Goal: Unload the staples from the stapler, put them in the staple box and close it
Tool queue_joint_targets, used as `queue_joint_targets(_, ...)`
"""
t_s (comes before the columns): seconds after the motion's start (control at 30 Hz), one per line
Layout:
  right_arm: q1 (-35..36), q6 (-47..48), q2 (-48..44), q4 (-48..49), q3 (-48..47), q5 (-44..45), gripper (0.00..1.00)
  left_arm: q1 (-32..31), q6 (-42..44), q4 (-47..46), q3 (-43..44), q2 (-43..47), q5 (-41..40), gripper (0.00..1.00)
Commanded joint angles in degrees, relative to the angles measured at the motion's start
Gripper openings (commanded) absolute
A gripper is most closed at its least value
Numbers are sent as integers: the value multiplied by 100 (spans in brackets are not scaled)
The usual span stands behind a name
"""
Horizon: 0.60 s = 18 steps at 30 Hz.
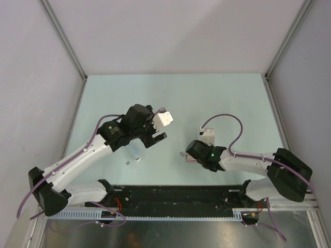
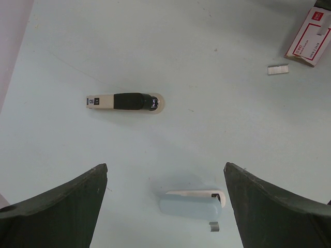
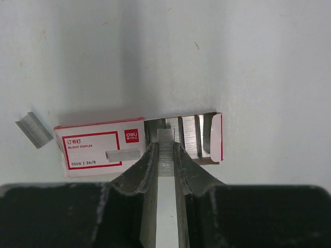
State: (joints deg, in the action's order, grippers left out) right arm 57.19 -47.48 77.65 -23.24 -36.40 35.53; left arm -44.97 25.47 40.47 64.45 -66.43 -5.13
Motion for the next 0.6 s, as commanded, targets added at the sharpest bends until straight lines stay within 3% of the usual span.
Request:
queue_joint_targets(0.0,-24,19,87,180,28,123,1,29,-114,-49,-37,72,106,100)
queue_joint_targets(0.17,-87,60,122,204,28,121,2,24,-105,-51,-60,90,88,99)
queue_joint_targets(0.57,-155,120,57,219,63,27,30,31,-91,-50,-42,79,86,99)
